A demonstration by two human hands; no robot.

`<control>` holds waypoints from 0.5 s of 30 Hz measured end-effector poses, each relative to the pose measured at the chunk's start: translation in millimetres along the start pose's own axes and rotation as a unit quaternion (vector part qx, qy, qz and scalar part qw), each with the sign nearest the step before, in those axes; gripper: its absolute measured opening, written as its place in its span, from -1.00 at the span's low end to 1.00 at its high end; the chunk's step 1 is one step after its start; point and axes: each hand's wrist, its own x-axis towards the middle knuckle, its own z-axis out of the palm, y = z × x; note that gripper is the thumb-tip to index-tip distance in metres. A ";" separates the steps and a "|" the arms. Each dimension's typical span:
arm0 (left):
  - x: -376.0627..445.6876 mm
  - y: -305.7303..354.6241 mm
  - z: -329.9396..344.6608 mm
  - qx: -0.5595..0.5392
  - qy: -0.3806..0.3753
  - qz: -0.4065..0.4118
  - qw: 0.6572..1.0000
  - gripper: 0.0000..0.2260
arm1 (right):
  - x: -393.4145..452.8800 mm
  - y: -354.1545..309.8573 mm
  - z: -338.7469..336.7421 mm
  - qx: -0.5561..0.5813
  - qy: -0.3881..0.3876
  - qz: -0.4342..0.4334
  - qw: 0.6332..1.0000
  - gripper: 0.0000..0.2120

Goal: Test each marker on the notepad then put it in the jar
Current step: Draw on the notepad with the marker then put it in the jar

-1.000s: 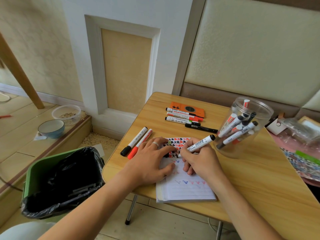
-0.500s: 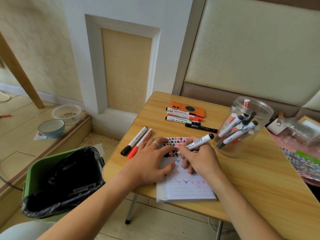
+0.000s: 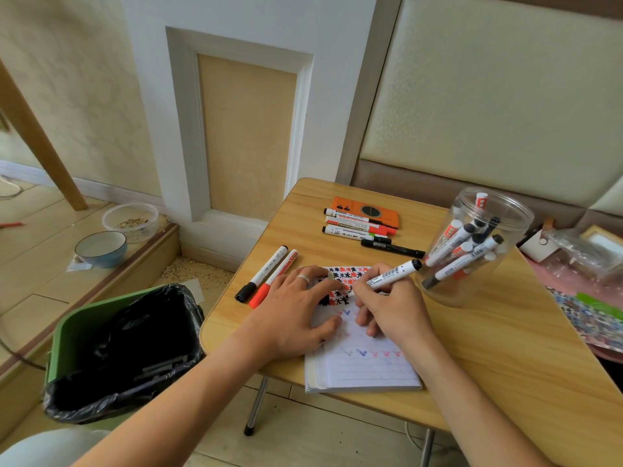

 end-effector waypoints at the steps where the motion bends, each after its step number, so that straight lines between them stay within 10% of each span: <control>1: -0.2 0.0 0.2 -0.007 0.007 0.000 1.000 -0.49 | -0.1 -0.2 0.0 -0.002 -0.003 0.000 1.000 -0.89; 15: -3.2 2.2 -0.1 -0.018 0.129 0.002 0.991 -0.89 | -5.5 -3.8 2.4 0.065 -0.018 0.015 0.998 -0.88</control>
